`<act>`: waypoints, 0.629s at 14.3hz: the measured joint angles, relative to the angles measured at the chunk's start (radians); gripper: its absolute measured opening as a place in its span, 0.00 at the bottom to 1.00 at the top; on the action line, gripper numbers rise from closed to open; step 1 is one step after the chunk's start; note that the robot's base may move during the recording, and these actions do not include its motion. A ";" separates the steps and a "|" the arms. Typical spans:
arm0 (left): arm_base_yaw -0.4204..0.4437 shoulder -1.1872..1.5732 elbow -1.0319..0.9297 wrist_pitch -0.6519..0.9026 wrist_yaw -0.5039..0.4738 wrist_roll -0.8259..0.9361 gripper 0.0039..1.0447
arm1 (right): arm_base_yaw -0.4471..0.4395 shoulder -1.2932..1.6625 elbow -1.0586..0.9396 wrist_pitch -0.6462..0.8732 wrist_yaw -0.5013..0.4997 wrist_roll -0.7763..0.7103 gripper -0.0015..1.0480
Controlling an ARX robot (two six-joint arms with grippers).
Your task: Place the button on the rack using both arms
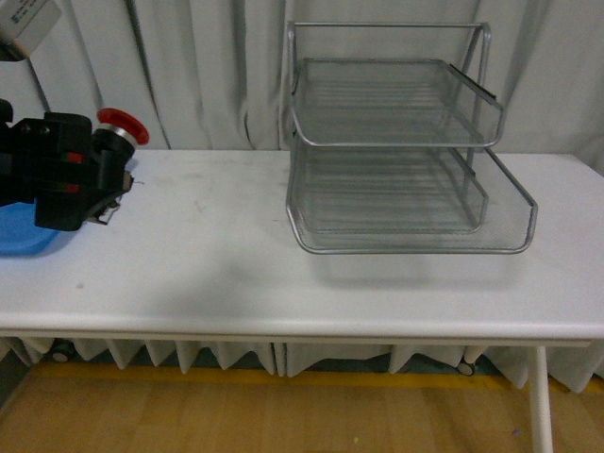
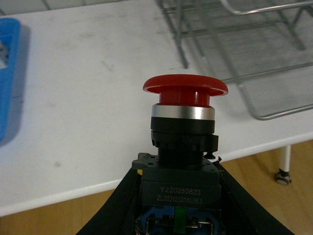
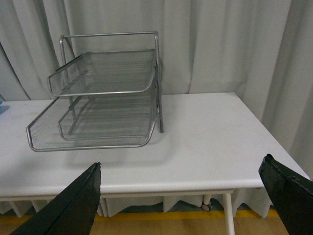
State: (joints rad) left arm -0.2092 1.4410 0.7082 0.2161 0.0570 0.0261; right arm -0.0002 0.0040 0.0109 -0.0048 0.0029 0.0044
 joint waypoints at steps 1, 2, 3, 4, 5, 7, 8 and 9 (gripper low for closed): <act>-0.037 0.003 0.020 -0.005 0.000 0.000 0.34 | 0.000 0.000 0.000 0.000 0.001 0.000 0.94; -0.071 0.032 0.066 -0.013 -0.009 0.000 0.34 | 0.000 0.000 0.000 0.004 0.000 -0.001 0.94; -0.100 0.069 0.121 -0.029 -0.035 0.002 0.34 | 0.000 0.000 0.000 0.001 0.000 -0.001 0.94; -0.145 0.123 0.203 -0.046 -0.054 0.012 0.34 | 0.000 0.000 0.000 0.002 0.000 -0.001 0.94; -0.193 0.171 0.280 -0.076 -0.061 0.030 0.34 | 0.000 0.000 0.000 0.002 -0.001 -0.002 0.94; -0.293 0.307 0.480 -0.148 -0.058 0.064 0.34 | 0.000 0.000 0.000 0.001 -0.001 -0.001 0.94; -0.330 0.360 0.559 -0.182 -0.051 0.081 0.34 | 0.000 0.000 0.000 0.002 -0.001 -0.001 0.94; -0.367 0.409 0.629 -0.221 -0.051 0.098 0.34 | 0.000 0.000 0.000 0.002 -0.001 -0.001 0.94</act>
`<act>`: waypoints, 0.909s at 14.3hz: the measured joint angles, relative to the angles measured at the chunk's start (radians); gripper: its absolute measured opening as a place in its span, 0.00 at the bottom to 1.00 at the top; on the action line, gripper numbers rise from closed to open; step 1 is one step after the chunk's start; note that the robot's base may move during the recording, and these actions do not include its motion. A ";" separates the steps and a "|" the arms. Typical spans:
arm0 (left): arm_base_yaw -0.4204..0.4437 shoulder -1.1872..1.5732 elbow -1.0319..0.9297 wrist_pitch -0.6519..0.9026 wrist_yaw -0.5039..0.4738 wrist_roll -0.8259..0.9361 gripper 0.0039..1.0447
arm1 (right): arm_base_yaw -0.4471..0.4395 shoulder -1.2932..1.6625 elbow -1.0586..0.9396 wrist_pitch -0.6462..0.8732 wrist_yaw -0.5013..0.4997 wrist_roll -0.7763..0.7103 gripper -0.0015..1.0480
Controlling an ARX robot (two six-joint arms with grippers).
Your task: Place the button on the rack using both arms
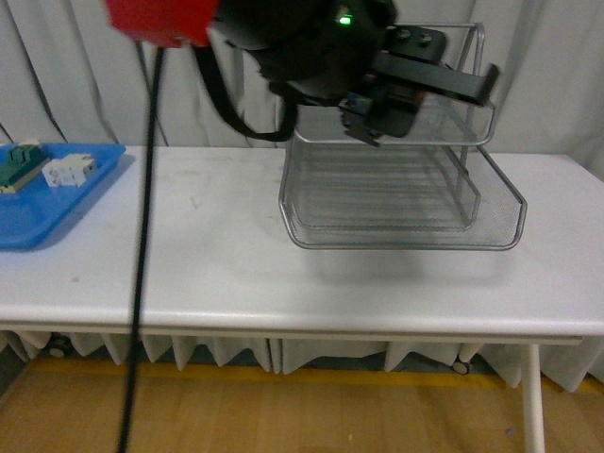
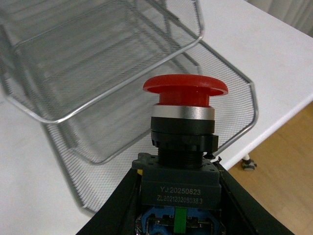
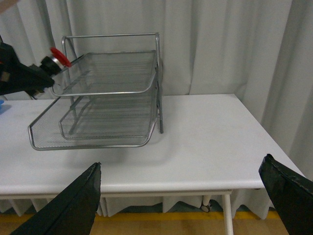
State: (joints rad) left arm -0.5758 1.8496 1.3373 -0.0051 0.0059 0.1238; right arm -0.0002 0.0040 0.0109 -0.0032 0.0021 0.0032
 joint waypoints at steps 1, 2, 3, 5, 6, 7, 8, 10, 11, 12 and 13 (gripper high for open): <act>-0.031 0.052 0.074 -0.043 0.000 0.025 0.34 | 0.000 0.000 0.000 0.000 0.000 0.000 0.94; -0.048 0.094 0.131 -0.074 -0.001 0.040 0.34 | 0.000 0.000 0.000 0.000 0.000 0.000 0.94; -0.060 0.146 0.198 -0.109 0.006 0.042 0.34 | 0.000 0.000 0.000 0.000 0.000 0.000 0.94; -0.065 0.259 0.330 -0.173 0.001 0.043 0.34 | 0.000 0.000 0.000 0.000 0.000 0.000 0.94; -0.065 0.322 0.401 -0.210 -0.006 0.042 0.34 | 0.000 0.000 0.000 0.000 0.000 0.000 0.94; -0.064 0.374 0.465 -0.241 -0.010 0.042 0.34 | 0.000 0.000 0.000 0.000 0.000 0.000 0.94; -0.062 0.422 0.523 -0.269 -0.017 0.042 0.34 | 0.000 0.000 0.000 0.000 0.000 0.000 0.94; -0.052 0.526 0.674 -0.351 -0.034 0.039 0.34 | 0.000 0.000 0.000 0.000 0.000 0.000 0.94; -0.045 0.577 0.756 -0.399 -0.040 0.034 0.34 | 0.000 0.000 0.000 0.000 0.000 0.000 0.94; -0.037 0.613 0.817 -0.429 -0.048 0.031 0.34 | 0.000 0.000 0.000 0.000 0.000 0.000 0.94; -0.028 0.654 0.893 -0.470 -0.056 0.019 0.34 | 0.000 0.000 0.000 0.000 0.000 0.000 0.94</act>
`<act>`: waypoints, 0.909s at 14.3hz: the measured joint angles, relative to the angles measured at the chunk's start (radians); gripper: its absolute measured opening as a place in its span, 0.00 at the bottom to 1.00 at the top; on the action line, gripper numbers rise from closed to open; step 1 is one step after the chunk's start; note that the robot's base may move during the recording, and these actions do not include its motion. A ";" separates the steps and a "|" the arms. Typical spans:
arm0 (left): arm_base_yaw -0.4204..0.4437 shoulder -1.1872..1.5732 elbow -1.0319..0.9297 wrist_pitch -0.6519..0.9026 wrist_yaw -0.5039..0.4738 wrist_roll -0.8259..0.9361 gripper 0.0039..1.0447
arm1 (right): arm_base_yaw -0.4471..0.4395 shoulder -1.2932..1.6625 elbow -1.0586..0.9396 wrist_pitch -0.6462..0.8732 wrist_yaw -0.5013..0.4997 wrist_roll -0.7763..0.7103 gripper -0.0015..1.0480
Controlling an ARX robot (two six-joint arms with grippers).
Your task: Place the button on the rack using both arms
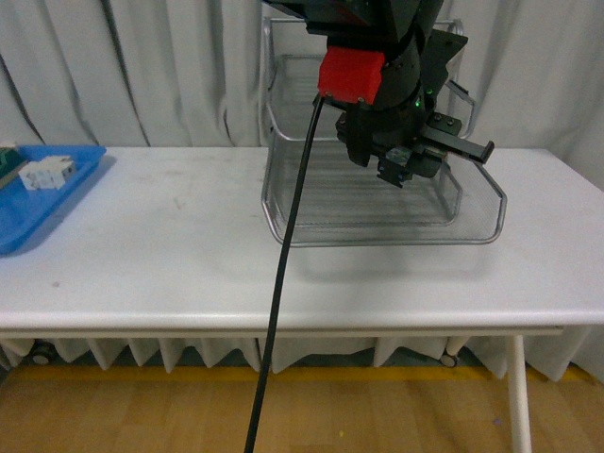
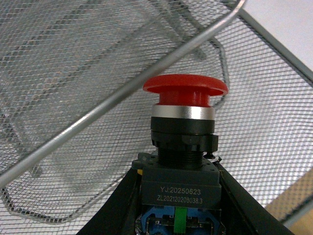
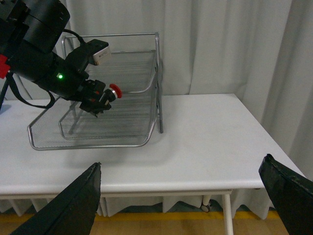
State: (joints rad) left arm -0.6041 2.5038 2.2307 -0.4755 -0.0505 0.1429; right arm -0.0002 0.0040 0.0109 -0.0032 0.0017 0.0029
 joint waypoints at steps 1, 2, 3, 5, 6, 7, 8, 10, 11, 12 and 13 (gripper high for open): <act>0.010 0.039 0.069 -0.042 -0.006 -0.010 0.34 | 0.000 0.000 0.000 0.000 0.000 0.000 0.94; 0.015 0.069 0.120 -0.086 -0.002 -0.013 0.34 | 0.000 0.000 0.000 0.000 0.000 0.000 0.94; 0.015 0.086 0.139 -0.097 -0.002 -0.016 0.34 | 0.000 0.000 0.000 0.000 0.000 0.000 0.94; 0.015 0.088 0.123 -0.069 0.006 -0.035 0.51 | 0.000 0.000 0.000 0.000 0.000 0.000 0.94; 0.016 0.071 0.085 -0.055 0.007 -0.038 0.63 | 0.000 0.000 0.000 0.000 0.000 0.000 0.94; 0.018 0.058 0.055 -0.047 0.014 -0.039 0.75 | 0.000 0.000 0.000 0.000 0.000 0.000 0.94; 0.026 0.042 0.025 -0.035 0.020 -0.038 0.87 | 0.000 0.000 0.000 0.000 0.000 0.000 0.94; 0.032 -0.043 -0.074 0.012 0.045 -0.040 0.93 | 0.000 0.000 0.000 0.000 0.000 0.000 0.94; 0.036 -0.114 -0.146 0.050 0.051 -0.040 0.94 | 0.000 0.000 0.000 0.000 0.000 0.000 0.94; 0.037 -0.200 -0.231 0.093 0.060 -0.039 0.94 | 0.000 0.000 0.000 0.000 0.000 0.000 0.94; 0.036 -0.293 -0.331 0.140 0.063 -0.037 0.94 | 0.000 0.000 0.000 0.000 0.000 0.000 0.94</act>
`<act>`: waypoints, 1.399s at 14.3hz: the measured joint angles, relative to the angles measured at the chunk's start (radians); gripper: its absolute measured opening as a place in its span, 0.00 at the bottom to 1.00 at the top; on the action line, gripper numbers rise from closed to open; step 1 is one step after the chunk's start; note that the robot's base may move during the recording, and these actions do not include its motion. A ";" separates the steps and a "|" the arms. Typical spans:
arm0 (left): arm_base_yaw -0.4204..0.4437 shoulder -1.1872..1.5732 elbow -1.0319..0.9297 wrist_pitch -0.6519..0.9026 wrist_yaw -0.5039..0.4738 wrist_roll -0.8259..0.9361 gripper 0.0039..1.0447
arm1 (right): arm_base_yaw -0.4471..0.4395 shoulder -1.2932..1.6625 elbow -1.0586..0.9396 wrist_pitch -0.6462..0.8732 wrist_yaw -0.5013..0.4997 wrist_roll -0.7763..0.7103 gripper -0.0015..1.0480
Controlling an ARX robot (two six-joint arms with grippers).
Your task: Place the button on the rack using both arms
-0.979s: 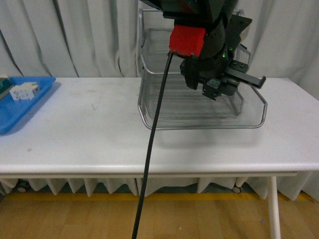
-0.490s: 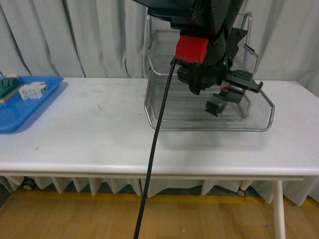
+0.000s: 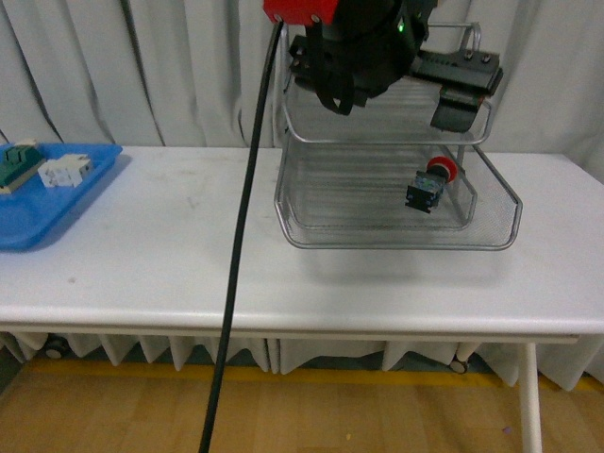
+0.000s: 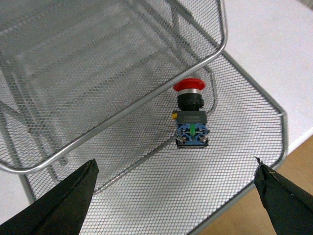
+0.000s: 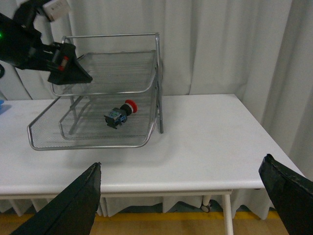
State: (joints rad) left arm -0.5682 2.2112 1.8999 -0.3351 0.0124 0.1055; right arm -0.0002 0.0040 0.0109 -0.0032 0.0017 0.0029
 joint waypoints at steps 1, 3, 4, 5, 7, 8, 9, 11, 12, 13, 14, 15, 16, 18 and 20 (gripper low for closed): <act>-0.005 -0.093 -0.117 0.072 0.012 0.014 0.94 | 0.000 0.000 0.000 0.000 0.000 0.000 0.94; -0.003 -0.268 -0.350 0.180 0.026 0.039 0.94 | 0.000 0.000 0.000 0.000 0.000 0.000 0.94; 0.006 -0.351 -0.458 0.220 0.022 0.042 0.94 | 0.000 0.000 0.000 0.000 0.000 0.000 0.94; 0.027 -0.433 -0.567 0.301 -0.012 0.043 0.93 | 0.000 0.000 0.000 0.000 0.000 0.000 0.94; 0.113 -0.657 -0.961 0.853 -0.367 -0.051 0.69 | 0.000 0.000 0.000 0.000 -0.001 0.000 0.94; 0.200 -0.794 -1.154 1.033 -0.396 -0.078 0.56 | 0.000 0.000 0.000 0.000 -0.001 0.000 0.94; 0.247 -0.879 -1.277 1.120 -0.381 -0.093 0.43 | 0.000 0.000 0.000 0.000 -0.002 0.000 0.94; 0.285 -0.962 -1.481 1.143 -0.284 -0.099 0.17 | 0.000 0.000 0.000 0.000 -0.002 0.000 0.94; 0.322 -1.013 -1.549 1.149 -0.254 -0.099 0.03 | 0.000 0.000 0.000 0.000 -0.001 0.000 0.94; 0.353 -1.075 -1.592 1.156 -0.233 -0.103 0.01 | 0.000 0.000 0.000 0.000 -0.001 0.000 0.94; 0.383 -1.135 -1.637 1.157 -0.211 -0.103 0.01 | 0.000 0.000 0.000 0.000 -0.001 0.000 0.94; 0.402 -1.175 -1.679 1.144 -0.183 -0.103 0.01 | 0.000 0.000 0.000 0.000 -0.002 0.000 0.94; 0.418 -1.213 -1.712 1.124 -0.159 -0.102 0.01 | 0.000 0.000 0.000 0.000 -0.001 0.000 0.94; 0.452 -1.310 -1.764 1.093 -0.132 -0.102 0.01 | 0.000 0.000 0.000 0.000 -0.002 0.000 0.94; 0.572 -1.497 -1.837 0.973 -0.029 -0.103 0.01 | 0.000 0.000 0.000 0.000 -0.001 0.000 0.94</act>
State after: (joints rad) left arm 0.0036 0.7139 0.0628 0.6376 -0.0170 0.0021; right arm -0.0002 0.0040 0.0109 -0.0032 0.0006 0.0029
